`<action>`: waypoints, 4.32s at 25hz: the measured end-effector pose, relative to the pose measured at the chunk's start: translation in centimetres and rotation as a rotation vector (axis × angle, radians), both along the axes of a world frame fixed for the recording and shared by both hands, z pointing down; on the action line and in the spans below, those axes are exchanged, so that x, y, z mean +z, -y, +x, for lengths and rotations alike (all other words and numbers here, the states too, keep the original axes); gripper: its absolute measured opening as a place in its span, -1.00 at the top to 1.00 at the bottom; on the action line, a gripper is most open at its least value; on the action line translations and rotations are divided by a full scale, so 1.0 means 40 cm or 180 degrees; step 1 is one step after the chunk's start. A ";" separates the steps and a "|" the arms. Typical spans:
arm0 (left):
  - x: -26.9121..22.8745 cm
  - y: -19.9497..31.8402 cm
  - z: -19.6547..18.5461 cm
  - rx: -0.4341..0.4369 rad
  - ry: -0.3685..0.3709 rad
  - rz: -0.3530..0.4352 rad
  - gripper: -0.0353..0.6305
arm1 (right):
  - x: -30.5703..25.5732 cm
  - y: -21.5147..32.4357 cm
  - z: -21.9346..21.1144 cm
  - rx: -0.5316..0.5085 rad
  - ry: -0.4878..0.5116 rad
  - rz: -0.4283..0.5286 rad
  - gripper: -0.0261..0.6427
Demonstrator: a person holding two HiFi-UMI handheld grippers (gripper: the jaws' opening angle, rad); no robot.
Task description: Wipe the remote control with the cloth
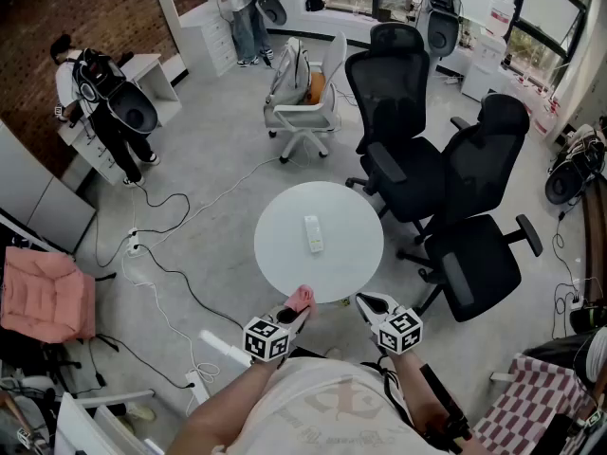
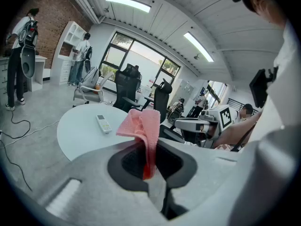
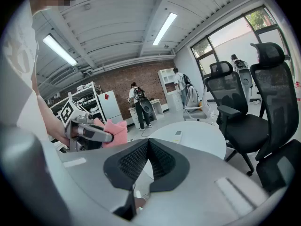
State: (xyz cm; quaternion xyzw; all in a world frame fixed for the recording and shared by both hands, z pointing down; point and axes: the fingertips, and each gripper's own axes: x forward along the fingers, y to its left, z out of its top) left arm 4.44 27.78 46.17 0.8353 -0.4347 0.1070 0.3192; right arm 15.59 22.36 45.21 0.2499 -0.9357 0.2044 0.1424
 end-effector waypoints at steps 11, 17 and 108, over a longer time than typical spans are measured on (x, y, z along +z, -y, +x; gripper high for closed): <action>0.033 -0.061 0.016 -0.0129 0.0026 -0.0108 0.82 | 0.030 -0.043 0.025 0.0040 0.0035 -0.0089 0.90; 0.006 -0.048 0.013 -0.0150 0.0032 -0.0031 0.82 | 0.043 -0.017 0.046 0.0107 -0.0106 -0.0099 0.90; 0.305 0.630 -0.232 0.0417 0.0101 -0.1020 0.82 | 0.559 0.457 -0.375 -0.0749 -0.2211 -0.0681 0.12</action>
